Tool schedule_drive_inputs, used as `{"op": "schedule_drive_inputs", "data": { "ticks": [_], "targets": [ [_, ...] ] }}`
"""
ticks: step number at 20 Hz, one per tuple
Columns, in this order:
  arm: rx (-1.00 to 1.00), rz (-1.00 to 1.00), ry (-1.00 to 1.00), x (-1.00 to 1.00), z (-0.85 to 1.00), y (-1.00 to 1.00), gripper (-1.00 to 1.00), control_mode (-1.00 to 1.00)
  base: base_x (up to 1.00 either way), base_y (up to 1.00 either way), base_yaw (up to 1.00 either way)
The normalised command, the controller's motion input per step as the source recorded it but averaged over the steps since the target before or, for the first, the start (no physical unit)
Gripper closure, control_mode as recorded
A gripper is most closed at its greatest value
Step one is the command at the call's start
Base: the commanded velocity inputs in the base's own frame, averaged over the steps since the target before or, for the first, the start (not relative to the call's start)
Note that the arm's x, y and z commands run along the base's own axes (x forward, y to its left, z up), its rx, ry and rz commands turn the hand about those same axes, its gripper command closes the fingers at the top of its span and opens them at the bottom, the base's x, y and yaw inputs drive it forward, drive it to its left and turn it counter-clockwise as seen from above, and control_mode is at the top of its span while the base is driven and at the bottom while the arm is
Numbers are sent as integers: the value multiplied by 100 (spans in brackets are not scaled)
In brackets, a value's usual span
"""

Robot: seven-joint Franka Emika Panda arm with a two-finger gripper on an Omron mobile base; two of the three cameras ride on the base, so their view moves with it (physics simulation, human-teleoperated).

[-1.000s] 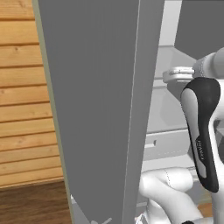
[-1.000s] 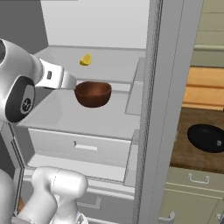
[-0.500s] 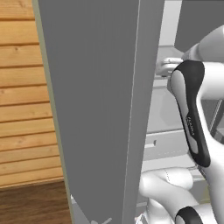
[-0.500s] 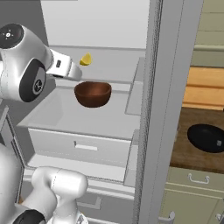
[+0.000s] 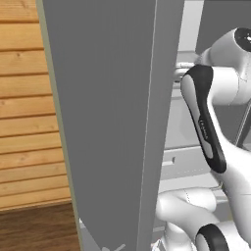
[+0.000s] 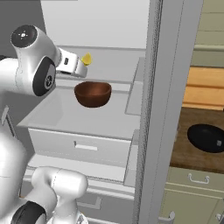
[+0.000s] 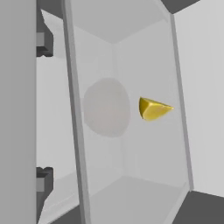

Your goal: Grab a lemon wedge from the fridge and one ice cube from the ice bowl, and put them in the glass of lemonade.

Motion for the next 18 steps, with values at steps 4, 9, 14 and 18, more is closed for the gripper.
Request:
{"op": "schedule_drive_inputs", "data": {
  "ticks": [4, 9, 14, 18],
  "targets": [
    [0, 0, 0, 43, 0, 0, -100, -100, 0, 0, 0],
    [0, -1, 1, 48, 0, 0, -100, -100, 0, 0, 0],
    [0, 0, 0, 40, 0, 0, -100, -100, 0, 0, 0],
    [0, 0, -1, 36, 0, 0, -100, -100, 0, 0, 0]
  ]
}}
